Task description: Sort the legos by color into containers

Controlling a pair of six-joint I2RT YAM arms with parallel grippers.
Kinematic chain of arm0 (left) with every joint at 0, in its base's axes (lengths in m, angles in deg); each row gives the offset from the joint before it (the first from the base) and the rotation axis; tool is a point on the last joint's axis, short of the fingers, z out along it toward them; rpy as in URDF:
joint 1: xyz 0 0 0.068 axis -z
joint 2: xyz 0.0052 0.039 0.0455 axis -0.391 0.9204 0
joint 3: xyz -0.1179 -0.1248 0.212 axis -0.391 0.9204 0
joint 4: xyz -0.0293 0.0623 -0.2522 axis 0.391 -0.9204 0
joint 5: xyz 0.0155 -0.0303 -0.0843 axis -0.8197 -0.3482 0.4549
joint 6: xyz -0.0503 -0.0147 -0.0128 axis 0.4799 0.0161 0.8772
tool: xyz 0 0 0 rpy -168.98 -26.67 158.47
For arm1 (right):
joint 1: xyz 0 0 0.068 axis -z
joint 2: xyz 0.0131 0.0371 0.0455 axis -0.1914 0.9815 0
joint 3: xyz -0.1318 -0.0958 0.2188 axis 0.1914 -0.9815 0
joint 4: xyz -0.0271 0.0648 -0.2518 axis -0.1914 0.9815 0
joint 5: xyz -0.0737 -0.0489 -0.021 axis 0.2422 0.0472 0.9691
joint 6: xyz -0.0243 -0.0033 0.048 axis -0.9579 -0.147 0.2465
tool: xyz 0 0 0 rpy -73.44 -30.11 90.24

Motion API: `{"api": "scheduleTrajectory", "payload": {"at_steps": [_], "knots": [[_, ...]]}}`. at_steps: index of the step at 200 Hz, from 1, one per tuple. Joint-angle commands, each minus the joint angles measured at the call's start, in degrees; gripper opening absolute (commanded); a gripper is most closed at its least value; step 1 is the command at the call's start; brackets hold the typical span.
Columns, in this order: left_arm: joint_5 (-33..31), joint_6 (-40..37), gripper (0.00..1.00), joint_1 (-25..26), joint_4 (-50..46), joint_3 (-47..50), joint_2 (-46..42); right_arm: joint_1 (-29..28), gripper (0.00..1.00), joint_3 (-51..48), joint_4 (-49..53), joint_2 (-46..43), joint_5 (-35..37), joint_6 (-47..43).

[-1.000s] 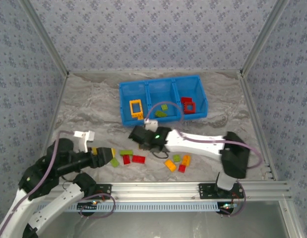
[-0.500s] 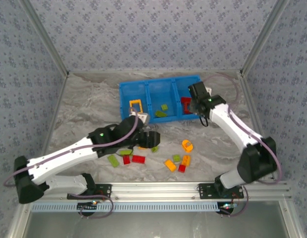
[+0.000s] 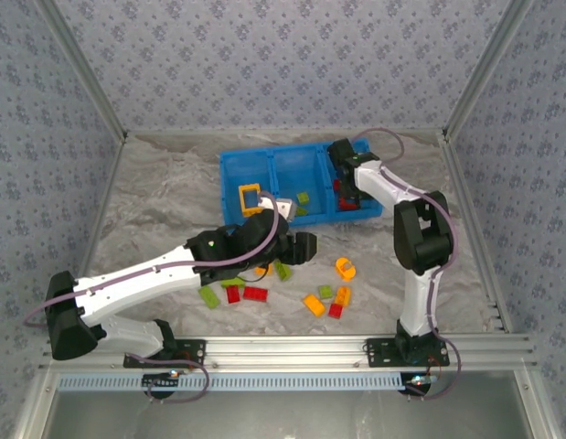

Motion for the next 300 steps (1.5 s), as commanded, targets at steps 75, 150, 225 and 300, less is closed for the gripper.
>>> {"api": "scheduleTrajectory", "payload": {"at_steps": [75, 150, 225, 300], "knots": [[-2.12, 0.82, 0.71, 1.63, 2.67, 0.74, -3.58, -3.62, 0.65, 4.15, 5.38, 0.04, 7.44, 2.38], [-5.51, 8.21, 0.69, 1.74, -5.31, 3.55, -3.62, -8.54, 0.62, 1.46, 5.38, -19.27, 7.47, 1.48], [-8.21, 30.99, 0.60, -1.82, -16.22, 5.54, 5.10, -27.61, 0.59, -35.37, -10.29, -61.43, -17.71, -5.59], [-9.79, 22.24, 0.55, -7.66, -29.28, -3.49, 18.90, -33.95, 0.59, -49.70, -13.60, -76.48, -23.51, 2.81]]}}
